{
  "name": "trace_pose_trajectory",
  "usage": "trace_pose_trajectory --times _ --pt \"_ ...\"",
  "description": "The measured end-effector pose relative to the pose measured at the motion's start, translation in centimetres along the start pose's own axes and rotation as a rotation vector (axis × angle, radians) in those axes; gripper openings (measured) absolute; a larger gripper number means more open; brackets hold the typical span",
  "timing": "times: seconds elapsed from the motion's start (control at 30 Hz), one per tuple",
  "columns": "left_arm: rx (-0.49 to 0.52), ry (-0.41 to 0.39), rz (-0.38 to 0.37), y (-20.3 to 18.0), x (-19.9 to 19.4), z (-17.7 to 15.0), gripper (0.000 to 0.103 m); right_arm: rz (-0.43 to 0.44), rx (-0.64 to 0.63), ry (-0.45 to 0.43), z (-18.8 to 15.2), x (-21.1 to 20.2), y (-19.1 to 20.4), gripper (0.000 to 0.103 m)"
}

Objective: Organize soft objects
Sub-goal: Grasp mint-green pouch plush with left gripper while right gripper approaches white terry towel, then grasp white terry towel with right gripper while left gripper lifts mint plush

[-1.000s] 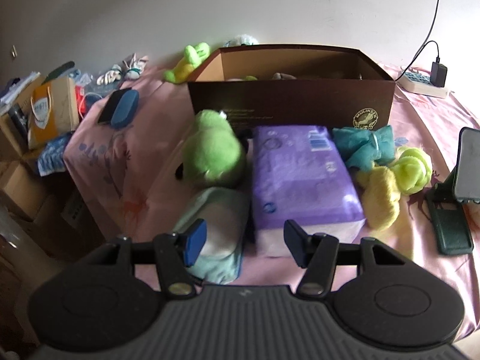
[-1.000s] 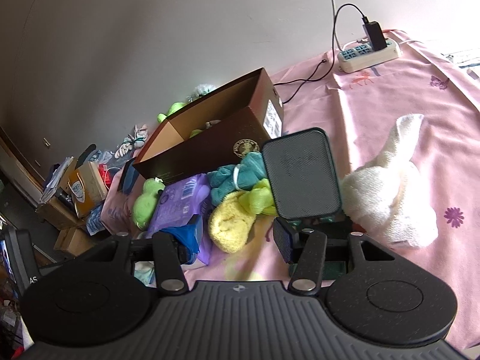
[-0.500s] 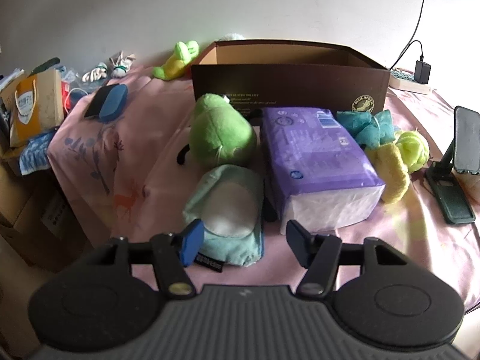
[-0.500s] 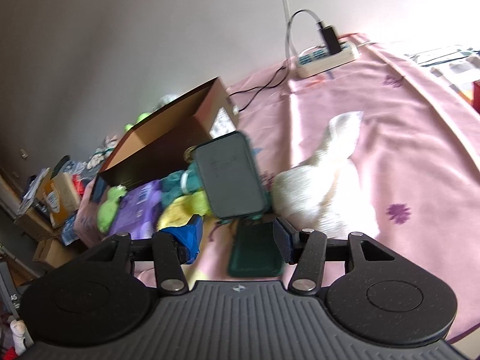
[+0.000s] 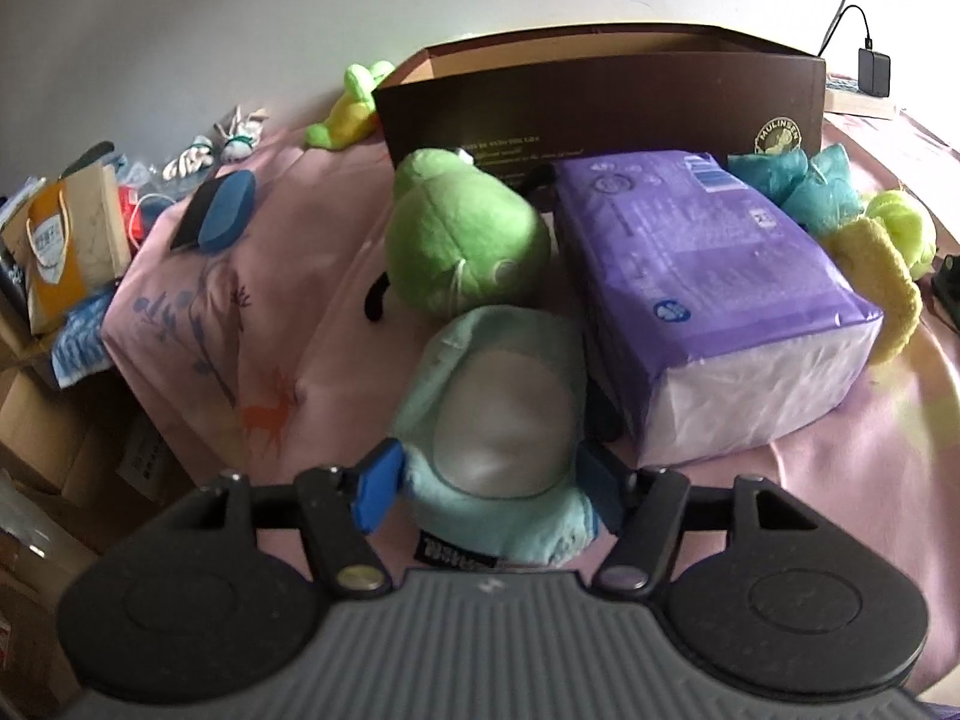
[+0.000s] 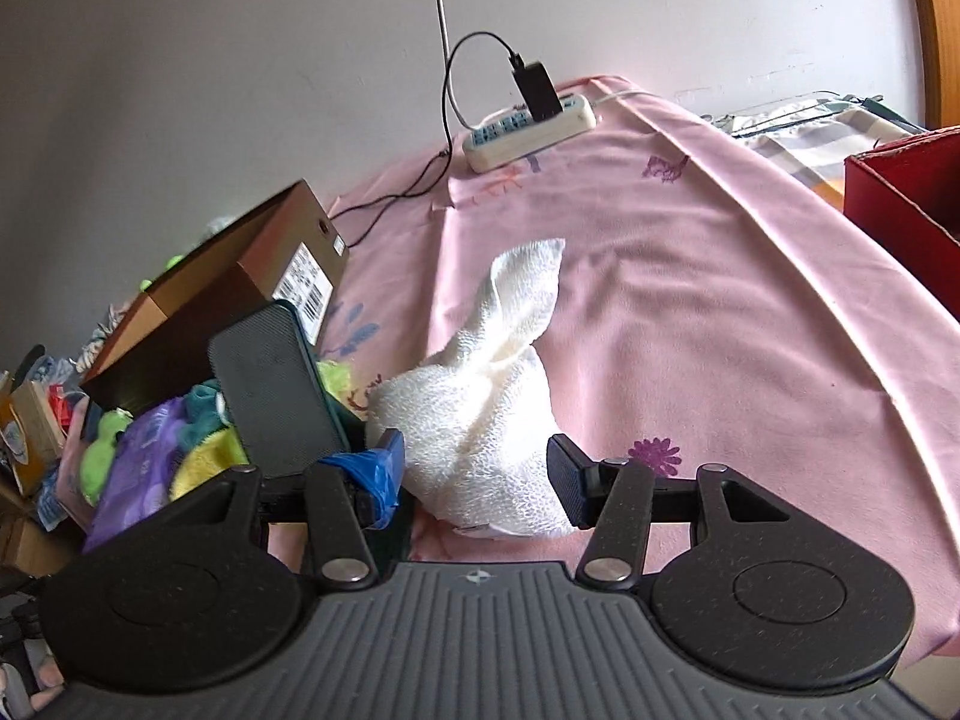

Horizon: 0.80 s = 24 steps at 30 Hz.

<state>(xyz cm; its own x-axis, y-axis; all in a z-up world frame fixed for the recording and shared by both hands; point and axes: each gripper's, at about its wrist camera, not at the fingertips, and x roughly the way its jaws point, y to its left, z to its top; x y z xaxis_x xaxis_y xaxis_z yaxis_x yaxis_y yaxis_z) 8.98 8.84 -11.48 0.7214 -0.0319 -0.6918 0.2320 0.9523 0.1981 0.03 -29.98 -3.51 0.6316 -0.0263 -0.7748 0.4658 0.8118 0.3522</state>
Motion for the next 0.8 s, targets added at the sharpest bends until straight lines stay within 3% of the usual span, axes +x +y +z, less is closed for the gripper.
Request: trace_pose_trajectory --times 0.23,0.4,0.47,0.53,0.73,0.8 --pt "0.015 -0.031 0.004 0.1 0.9 0.1 0.08 -0.015 -0.028 0.006 0.0 2.2 -0.8 0.038" --pt "-0.002 -0.048 0.011 1.0 1.6 -0.1 0.098 0.073 0.028 0.028 0.5 3.5 -1.6 0.04" --pt "-0.021 -0.05 -0.001 1.4 1.8 -0.2 0.098 0.099 0.036 0.043 0.5 3.8 -1.3 0.04" --pt "-0.028 -0.059 -0.019 1.4 1.7 -0.3 0.093 0.11 0.029 0.051 0.3 4.1 -0.8 0.04" --pt "-0.005 -0.072 -0.065 0.5 1.1 -0.4 0.061 0.201 0.172 0.071 -0.3 5.3 -2.0 0.038" --pt "0.008 -0.071 -0.072 0.1 0.9 -0.3 0.037 0.237 0.222 0.076 -0.4 5.3 -2.5 0.032"
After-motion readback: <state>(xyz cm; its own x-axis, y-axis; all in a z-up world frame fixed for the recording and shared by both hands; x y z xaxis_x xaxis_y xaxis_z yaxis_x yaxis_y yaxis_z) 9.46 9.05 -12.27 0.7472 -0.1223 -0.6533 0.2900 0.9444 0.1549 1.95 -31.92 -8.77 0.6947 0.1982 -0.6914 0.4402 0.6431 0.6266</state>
